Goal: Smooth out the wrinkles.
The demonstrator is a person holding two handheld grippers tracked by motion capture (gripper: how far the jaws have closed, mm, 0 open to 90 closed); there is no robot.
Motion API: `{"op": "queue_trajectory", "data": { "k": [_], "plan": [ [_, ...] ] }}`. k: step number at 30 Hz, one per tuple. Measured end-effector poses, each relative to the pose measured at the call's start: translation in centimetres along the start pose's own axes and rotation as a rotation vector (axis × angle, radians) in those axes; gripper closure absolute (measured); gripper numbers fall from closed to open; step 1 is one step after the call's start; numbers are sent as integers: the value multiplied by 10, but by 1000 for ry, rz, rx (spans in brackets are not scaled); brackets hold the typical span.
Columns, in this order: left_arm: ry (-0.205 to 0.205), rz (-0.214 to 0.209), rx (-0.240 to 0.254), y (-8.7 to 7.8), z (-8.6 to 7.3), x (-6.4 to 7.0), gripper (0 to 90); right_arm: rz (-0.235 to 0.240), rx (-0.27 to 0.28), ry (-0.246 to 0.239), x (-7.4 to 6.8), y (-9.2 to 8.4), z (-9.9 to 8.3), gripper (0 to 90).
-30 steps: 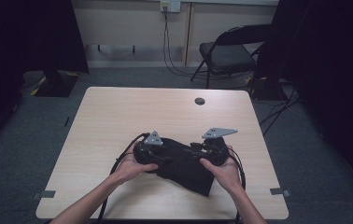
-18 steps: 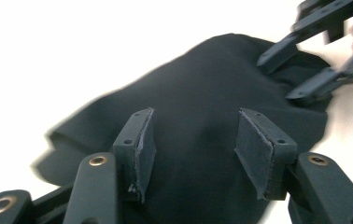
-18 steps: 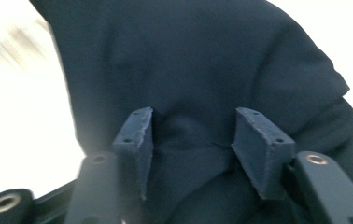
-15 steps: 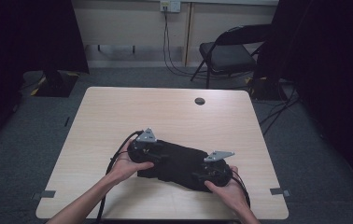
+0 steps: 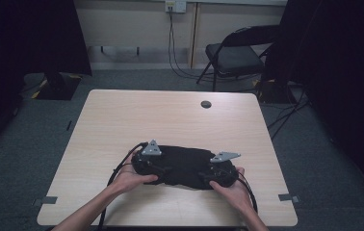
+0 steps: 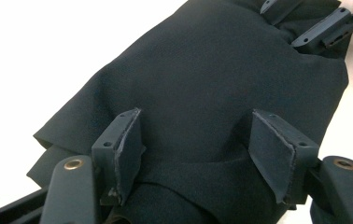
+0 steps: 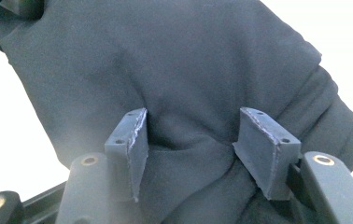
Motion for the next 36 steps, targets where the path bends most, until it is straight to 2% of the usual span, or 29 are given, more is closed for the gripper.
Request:
{"op": "queue_trajectory", "data": {
  "k": [3,5,7,8,11,12,17,19,22,24,26,27,29,31,33,36],
  "plan": [
    [-38,-18,11,-6,4,-5,346,6,11,9,-1,-1,5,352],
    [-77,-22,51,-15,5,-10,339,31,30,29,-2,-8,9,310],
    [-112,-23,73,-24,6,-14,322,34,59,33,-2,-17,12,284],
    [-115,-19,75,-29,5,-15,317,43,82,46,-1,-24,15,277],
    [-99,-2,50,-42,-1,-17,307,16,150,58,6,-42,17,285],
    [-106,4,47,-47,-3,-19,302,11,169,74,10,-47,17,275],
    [-162,47,71,-71,-22,-30,295,-20,190,122,26,-69,8,267],
    [-177,50,56,-75,-31,-31,290,-37,188,134,32,-75,2,266],
    [-181,86,24,-83,-47,-34,277,-59,189,186,44,-83,-10,258],
    [-204,102,8,-89,-59,-36,274,-73,183,211,52,-86,-18,253],
    [-229,125,-3,-93,-70,-38,281,-108,170,226,61,-91,-30,246],
    [-244,127,-27,-95,-78,-38,291,-116,165,233,64,-93,-33,246],
    [-276,138,-75,-98,-91,-37,297,-163,141,235,71,-95,-44,231],
    [-308,144,-118,-101,-103,-38,295,-171,126,265,77,-96,-53,209],
    [-320,178,-137,-103,-112,-41,293,-197,104,284,85,-96,-60,197],
    [-336,203,-171,-102,-121,-46,286,-248,80,304,96,-93,-69,183]
  ]
}}
Point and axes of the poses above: each handheld gripper's, and its own axes: y roughly forward along the jaws, z roughly out of its top, x roughly to its right, the point moved 3 cm from there along y, roughly forward along the jaws, and after that the axes turned 9 degrees about y, right-handed, at the moved point
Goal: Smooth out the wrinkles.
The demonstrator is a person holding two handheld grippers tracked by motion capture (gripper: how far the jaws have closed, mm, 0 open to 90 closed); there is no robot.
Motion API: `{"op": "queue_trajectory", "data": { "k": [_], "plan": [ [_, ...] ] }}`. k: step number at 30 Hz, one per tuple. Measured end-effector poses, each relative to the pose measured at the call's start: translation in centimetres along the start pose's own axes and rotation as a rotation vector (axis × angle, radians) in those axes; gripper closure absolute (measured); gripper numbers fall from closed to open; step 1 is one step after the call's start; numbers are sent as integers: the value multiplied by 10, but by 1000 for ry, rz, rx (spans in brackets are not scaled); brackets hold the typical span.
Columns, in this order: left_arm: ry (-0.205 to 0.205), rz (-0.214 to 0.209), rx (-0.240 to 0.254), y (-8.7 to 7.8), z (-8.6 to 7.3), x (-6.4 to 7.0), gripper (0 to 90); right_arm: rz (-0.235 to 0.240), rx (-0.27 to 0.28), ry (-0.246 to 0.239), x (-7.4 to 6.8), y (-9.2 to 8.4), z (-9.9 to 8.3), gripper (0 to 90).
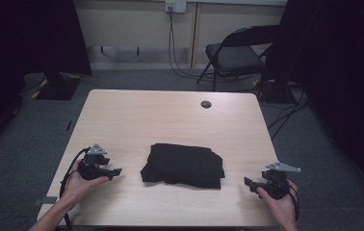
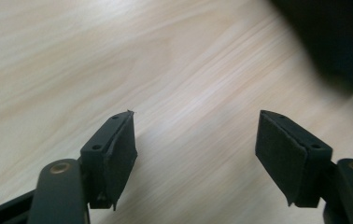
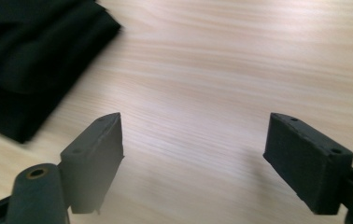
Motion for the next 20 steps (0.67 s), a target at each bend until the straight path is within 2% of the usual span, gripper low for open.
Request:
{"op": "queue_trajectory", "data": {
  "k": [1,3,4,6,8,9,11,20],
  "plan": [
    [4,8,-18,3,-3,-1,287,-11,-7,-9,2,2,-1,182],
    [49,48,-4,5,-4,-2,273,-37,-26,-14,6,6,-3,172],
    [47,56,8,7,-5,-1,266,-41,-46,-25,7,9,-4,164],
    [58,66,36,8,-7,-1,238,-78,-34,-63,6,12,-5,162],
    [38,82,59,10,-10,-3,179,-92,-19,-67,5,15,-6,127],
    [32,92,96,11,-13,-3,145,-91,2,-69,4,17,-7,120],
    [37,98,117,11,-15,-2,137,-84,48,-68,3,20,-9,119],
    [39,90,118,10,-16,0,140,-116,56,-39,0,19,-10,119]
  ]
}}
Point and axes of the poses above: each handheld gripper's, and its own axes: y roughly forward along the jaws, z roughly out of its top, x roughly to its right, the point moved 3 cm from there along y, roughly forward along the jaws, and after that the axes turned 9 degrees about y, right-handed, at the moved point
